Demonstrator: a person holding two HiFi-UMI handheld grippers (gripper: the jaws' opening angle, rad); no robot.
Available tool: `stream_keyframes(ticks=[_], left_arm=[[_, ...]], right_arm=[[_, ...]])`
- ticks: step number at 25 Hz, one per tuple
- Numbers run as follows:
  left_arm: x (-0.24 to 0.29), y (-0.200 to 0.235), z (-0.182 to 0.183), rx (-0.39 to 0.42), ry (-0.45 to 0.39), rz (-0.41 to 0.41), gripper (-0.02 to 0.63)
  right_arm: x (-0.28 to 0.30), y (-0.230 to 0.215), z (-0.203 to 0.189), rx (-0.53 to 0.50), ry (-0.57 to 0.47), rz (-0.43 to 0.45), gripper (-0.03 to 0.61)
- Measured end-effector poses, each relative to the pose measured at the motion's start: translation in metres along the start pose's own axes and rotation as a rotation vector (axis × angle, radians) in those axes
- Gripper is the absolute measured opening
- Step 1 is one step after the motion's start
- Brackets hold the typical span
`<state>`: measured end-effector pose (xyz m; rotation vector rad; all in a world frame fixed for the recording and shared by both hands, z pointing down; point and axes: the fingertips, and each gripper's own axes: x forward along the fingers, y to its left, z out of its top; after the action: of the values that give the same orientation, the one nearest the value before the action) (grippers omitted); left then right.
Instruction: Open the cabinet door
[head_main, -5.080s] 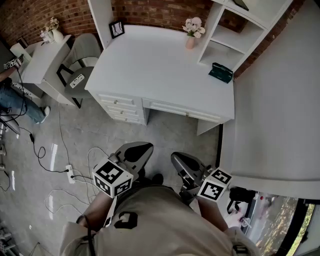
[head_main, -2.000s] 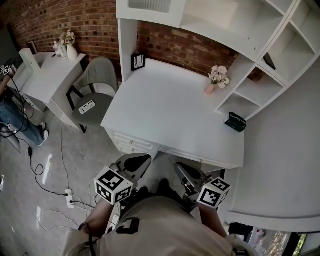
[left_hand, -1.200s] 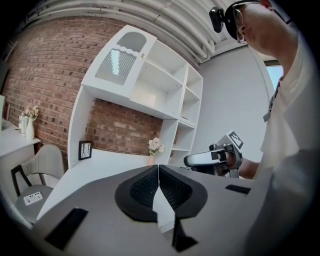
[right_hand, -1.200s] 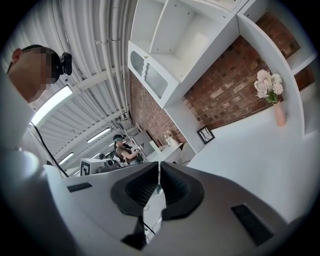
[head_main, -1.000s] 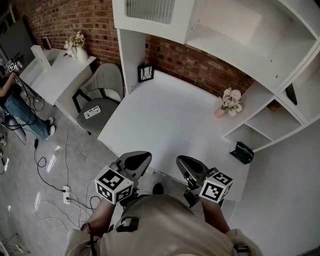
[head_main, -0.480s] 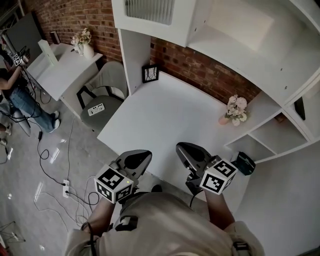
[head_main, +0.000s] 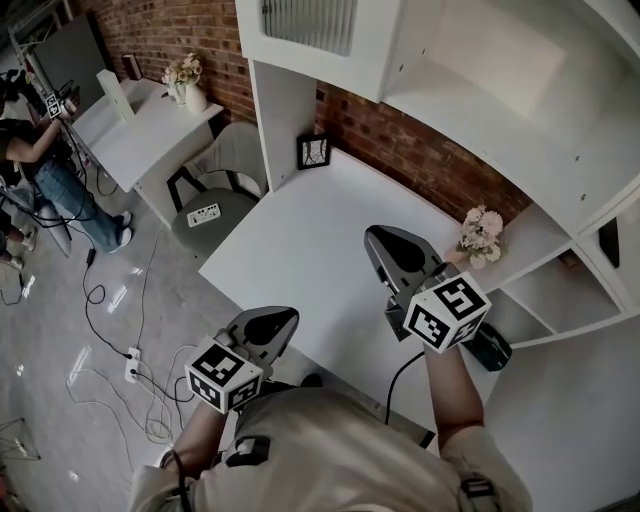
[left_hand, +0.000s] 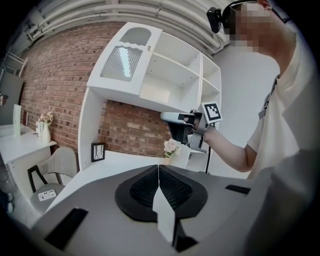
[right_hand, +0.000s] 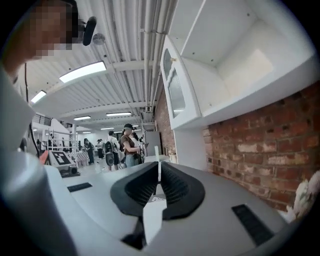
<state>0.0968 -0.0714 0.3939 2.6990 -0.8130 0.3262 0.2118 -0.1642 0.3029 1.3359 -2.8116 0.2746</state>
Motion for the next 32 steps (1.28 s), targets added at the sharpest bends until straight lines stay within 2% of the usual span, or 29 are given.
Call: stream_keyframes(ticks=[3, 8, 11, 19, 32], left_arm=[[-0.009, 0.002, -0.002, -0.006, 0.003, 0.038, 0.017], [-0.015, 0.003, -0.004, -0.002, 0.010, 0.071, 0.017], [-0.018, 0.003, -0.004, -0.004, 0.003, 0.072, 0.017], [-0.028, 0.021, -0.007, -0.012, -0.022, 0.052, 0.017], [-0.042, 0.074, 0.001, -0.031, -0.040, -0.006, 0.017]], right_arm=[[0.012, -0.013, 0.027, -0.072, -0.039, -0.013, 0.032], [0.036, -0.041, 0.074, -0.145, -0.111, -0.085, 0.039], [0.052, -0.049, 0.092, -0.171, -0.115, -0.106, 0.132], [0.083, -0.069, 0.117, -0.259, -0.081, -0.207, 0.176], [0.113, -0.097, 0.143, -0.307, -0.070, -0.391, 0.181]])
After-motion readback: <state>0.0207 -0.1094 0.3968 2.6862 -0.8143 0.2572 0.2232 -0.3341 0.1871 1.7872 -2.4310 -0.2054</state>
